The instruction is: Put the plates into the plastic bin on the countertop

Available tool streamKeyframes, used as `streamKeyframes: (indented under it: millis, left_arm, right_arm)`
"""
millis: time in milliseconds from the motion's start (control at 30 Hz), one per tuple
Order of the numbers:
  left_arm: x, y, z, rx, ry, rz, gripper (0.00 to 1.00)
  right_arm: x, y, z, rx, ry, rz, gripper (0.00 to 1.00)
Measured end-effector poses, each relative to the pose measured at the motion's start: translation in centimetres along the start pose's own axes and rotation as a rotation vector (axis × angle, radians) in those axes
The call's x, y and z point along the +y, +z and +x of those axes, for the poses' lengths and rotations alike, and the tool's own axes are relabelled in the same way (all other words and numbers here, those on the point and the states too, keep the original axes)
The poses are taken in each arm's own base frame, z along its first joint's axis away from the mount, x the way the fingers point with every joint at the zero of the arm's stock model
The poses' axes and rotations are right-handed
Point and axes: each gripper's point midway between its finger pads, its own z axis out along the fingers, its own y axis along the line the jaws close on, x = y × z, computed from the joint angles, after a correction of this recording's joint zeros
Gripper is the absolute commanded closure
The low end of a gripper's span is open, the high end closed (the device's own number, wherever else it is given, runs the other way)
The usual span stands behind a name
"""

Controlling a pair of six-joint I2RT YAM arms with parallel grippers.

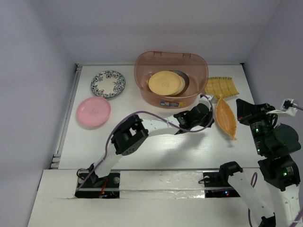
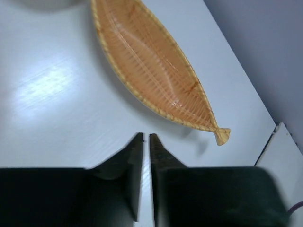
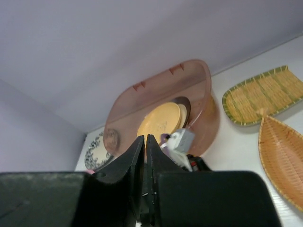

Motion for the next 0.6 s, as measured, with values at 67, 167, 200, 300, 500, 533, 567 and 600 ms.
streamKeyframes:
  millis: [67,167,200,300,500,533,567,600]
  left_arm:
    - [-0.4,1.6,2.0,0.044,-0.030,0.016,0.76]
    - [0.0,2.9,4.1,0.092,-0.077,0.012,0.65]
    - [0.1,3.3,4.4,0.099,-0.093,0.010,0.58]
    - [0.2,4.2,5.3,0.121,-0.132,0.019,0.48]
    - [-0.1,5.9,5.5,0.126,-0.192,0.033,0.41]
    - [-0.1,6.1,5.7,0.128,-0.202,0.034,0.41]
    - [-0.2,6.4,5.7,0.128,-0.212,0.036,0.41]
    - [-0.3,6.7,5.8,0.129,-0.220,0.039,0.41]
  right_arm:
    - [-0.3,-0.3,1.0,0.037,-0.011,-0.006,0.85]
    - [-0.4,-0.8,2.4,0.081,-0.022,-0.027,0.84]
    - [-0.3,-1.0,2.8,0.098,-0.023,-0.041,0.83]
    - [0.0,-1.3,4.3,0.147,-0.023,-0.085,0.82]
    - [-0.4,-1.3,8.1,0.255,-0.027,-0.129,0.82]
    - [-0.5,-1.3,8.7,0.273,-0.028,-0.134,0.82]
    - [-0.6,-1.2,9.3,0.291,-0.028,-0.139,0.82]
    - [-0.7,-1.2,9.9,0.307,-0.028,-0.143,0.81]
